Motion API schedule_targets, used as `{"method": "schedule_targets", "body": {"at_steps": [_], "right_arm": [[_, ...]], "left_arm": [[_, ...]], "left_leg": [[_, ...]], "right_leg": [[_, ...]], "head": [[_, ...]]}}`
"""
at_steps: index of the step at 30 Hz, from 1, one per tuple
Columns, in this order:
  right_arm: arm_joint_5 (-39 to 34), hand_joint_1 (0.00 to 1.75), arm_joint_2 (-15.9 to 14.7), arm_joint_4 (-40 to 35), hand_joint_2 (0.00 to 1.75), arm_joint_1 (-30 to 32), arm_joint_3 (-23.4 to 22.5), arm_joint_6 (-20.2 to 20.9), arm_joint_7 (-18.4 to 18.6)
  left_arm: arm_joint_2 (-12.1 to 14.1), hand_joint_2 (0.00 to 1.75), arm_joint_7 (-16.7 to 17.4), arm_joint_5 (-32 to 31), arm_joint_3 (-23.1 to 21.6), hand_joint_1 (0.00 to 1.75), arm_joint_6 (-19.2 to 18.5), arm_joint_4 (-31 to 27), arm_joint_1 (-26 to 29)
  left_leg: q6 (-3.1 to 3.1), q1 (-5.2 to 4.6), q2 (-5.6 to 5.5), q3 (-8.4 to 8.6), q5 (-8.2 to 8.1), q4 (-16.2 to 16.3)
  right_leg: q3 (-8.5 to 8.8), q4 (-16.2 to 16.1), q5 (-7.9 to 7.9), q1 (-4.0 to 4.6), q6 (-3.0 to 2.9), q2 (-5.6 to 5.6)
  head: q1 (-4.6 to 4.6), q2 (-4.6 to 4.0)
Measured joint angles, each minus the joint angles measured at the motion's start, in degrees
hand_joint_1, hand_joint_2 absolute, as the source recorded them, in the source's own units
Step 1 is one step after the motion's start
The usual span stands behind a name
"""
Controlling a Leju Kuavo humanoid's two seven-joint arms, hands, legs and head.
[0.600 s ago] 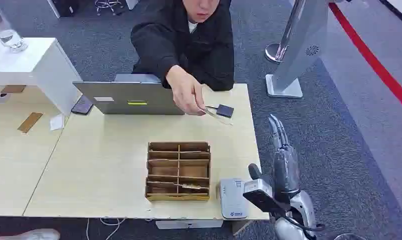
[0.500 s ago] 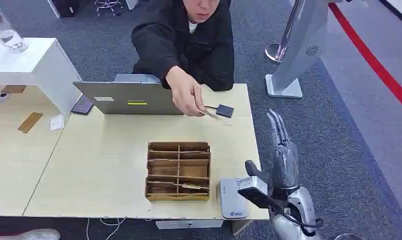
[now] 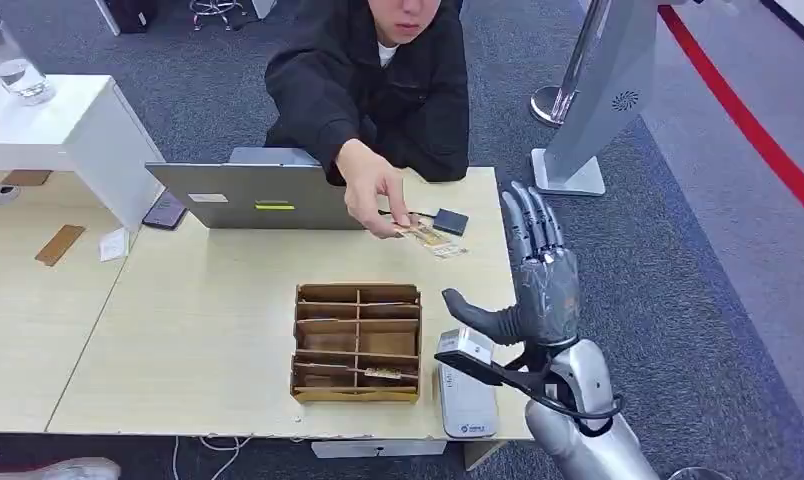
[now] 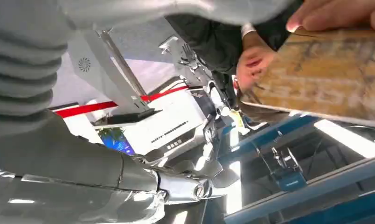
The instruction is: Pass the card to the sensor for recognition and then transmit it.
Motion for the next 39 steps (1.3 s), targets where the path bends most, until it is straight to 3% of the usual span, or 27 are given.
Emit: {"method": "schedule_targets", "body": {"at_steps": [14, 39], "right_arm": [[13.60, 0.00, -0.02, 3.32, 1.75, -3.24, 2.51, -2.58, 6.36], [15.15, 0.00, -0.04, 5.51, 1.75, -4.55, 3.96, -3.04, 7.34]], "left_arm": [[0.00, 0.00, 0.55, -0.09, -0.09, 0.00, -0.09, 0.00, 0.00], [0.02, 0.00, 0.70, 0.04, -0.13, 0.00, -0.13, 0.00, -0.02]], "left_leg": [[0.00, 0.00, 0.00, 0.00, 0.01, 0.00], [0.00, 0.00, 0.00, 0.00, 0.00, 0.00]], "right_leg": [[0.00, 0.00, 0.00, 0.00, 0.00, 0.00], [-0.01, 0.00, 0.00, 0.00, 0.00, 0.00]], "head": [[0.00, 0.00], [0.00, 0.00]]}}
